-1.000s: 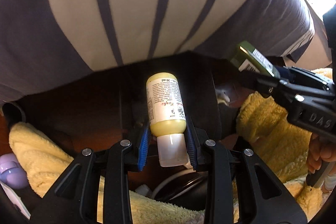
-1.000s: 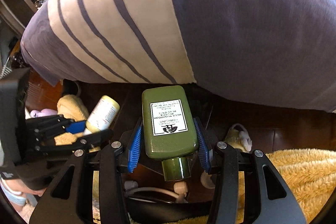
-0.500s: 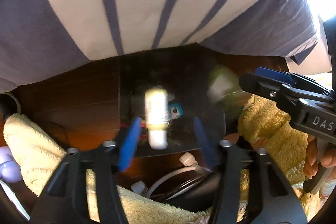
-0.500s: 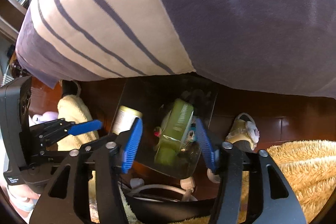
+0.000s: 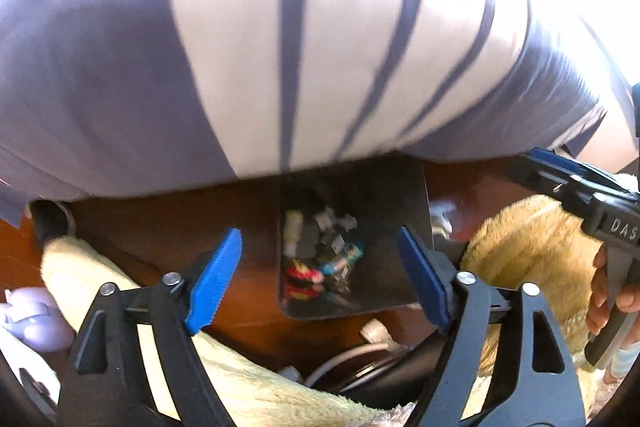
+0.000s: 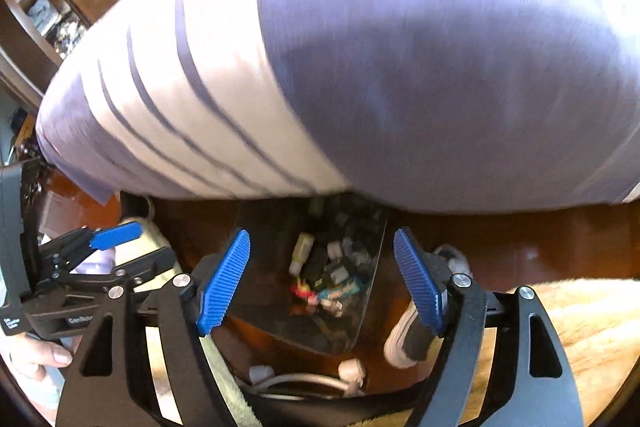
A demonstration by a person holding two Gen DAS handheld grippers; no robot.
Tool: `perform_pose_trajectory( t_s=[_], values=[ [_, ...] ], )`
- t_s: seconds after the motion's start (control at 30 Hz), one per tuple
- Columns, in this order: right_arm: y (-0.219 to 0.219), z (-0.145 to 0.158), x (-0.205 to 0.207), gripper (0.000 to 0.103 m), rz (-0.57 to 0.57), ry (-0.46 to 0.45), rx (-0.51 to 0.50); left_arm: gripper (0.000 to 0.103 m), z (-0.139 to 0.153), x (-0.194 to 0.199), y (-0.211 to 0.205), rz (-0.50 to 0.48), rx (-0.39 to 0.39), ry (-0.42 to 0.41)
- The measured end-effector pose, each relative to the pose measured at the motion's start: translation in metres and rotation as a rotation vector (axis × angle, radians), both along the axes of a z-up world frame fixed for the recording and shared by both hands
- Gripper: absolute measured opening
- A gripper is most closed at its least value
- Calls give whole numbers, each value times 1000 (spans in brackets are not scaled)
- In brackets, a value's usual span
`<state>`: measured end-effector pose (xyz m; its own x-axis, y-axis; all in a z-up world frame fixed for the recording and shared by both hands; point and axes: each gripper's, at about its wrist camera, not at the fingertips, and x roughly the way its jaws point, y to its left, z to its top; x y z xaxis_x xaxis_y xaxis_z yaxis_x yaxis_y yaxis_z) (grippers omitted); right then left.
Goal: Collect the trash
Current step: 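Raise both open tools back over the bed items, then grasp the black thread spool with the left tool while the right tool grasps the white hair tie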
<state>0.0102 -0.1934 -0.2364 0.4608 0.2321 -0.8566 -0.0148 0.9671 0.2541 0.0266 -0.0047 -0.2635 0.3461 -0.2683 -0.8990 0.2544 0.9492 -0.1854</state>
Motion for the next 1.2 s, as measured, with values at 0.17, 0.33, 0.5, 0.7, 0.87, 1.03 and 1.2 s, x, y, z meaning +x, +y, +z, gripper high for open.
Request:
perform_pose_trajectory(
  t_s=[0.17,0.33,0.5,0.7,0.87,1.03,1.2],
  values=[
    [-13,58,11,78,-29,-141,-36,81,59,13,17,54,-6,-135],
    [-20,108,45,78,-38,-251,-75,84,110,36,25,70,12,-268],
    [-10,131,89,78,-18,-281,-87,84,133,75,27,82,41,-313],
    [12,135,144,78,19,-272,-103,84,143,124,22,72,80,-314],
    [29,128,200,76,47,-247,-72,84,143,162,20,73,90,-301],
    [44,116,245,48,77,-210,-40,84,136,196,18,75,86,-281],
    [52,103,278,44,79,-182,-32,84,131,225,10,62,85,-271]
  ],
)
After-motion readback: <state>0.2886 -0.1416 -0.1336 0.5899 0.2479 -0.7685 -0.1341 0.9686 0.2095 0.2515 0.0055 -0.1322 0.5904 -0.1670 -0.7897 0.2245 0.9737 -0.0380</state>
